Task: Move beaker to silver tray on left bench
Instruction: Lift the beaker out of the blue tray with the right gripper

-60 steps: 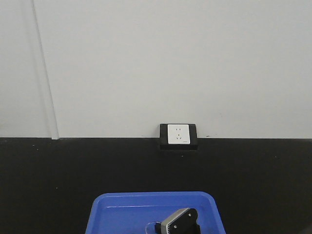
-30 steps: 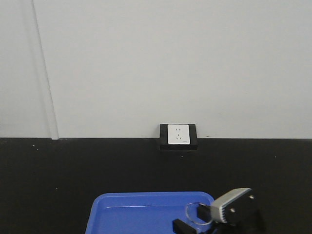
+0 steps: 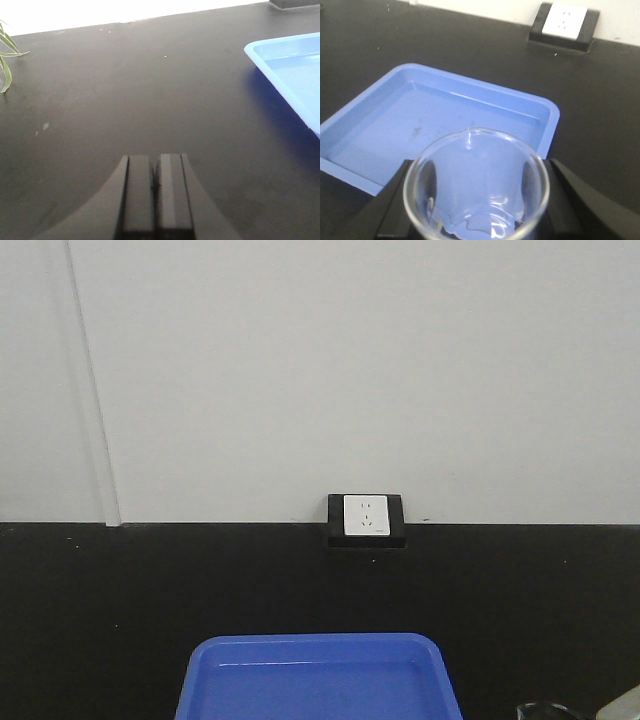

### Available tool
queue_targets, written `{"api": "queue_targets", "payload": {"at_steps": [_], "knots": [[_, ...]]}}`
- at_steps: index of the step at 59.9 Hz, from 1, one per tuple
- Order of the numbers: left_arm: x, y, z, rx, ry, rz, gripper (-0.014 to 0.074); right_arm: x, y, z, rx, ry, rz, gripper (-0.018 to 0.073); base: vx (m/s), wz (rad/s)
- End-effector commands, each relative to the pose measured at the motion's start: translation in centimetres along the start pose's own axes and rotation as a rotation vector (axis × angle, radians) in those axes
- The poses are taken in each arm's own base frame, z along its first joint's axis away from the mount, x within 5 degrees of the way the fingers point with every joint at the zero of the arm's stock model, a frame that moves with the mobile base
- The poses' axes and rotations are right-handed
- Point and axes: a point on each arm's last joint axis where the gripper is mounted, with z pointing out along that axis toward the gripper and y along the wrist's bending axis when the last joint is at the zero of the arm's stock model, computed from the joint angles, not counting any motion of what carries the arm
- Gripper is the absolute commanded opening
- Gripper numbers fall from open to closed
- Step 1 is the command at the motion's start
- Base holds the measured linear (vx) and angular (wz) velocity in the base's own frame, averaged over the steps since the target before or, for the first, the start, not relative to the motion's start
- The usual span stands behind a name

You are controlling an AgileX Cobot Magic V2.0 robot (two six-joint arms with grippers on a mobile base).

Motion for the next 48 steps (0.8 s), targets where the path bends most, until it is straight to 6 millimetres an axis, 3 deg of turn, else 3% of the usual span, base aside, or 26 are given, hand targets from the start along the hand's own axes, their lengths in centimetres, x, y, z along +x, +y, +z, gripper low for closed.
{"api": "queue_targets", "payload": {"at_steps": [1, 48], "knots": [[-0.09, -0.07, 0.15, 0.006, -0.064, -0.003, 0.0001, -1.91, 0.27, -0.92, -0.026, -0.125, -0.005, -0.0014, 0.0, 0.0], [-0.09, -0.07, 0.15, 0.006, -0.064, -0.003, 0.0001, -1.99, 0.27, -1.11, -0.026, -0.134, -0.005, -0.0013, -0.01, -0.02]]}}
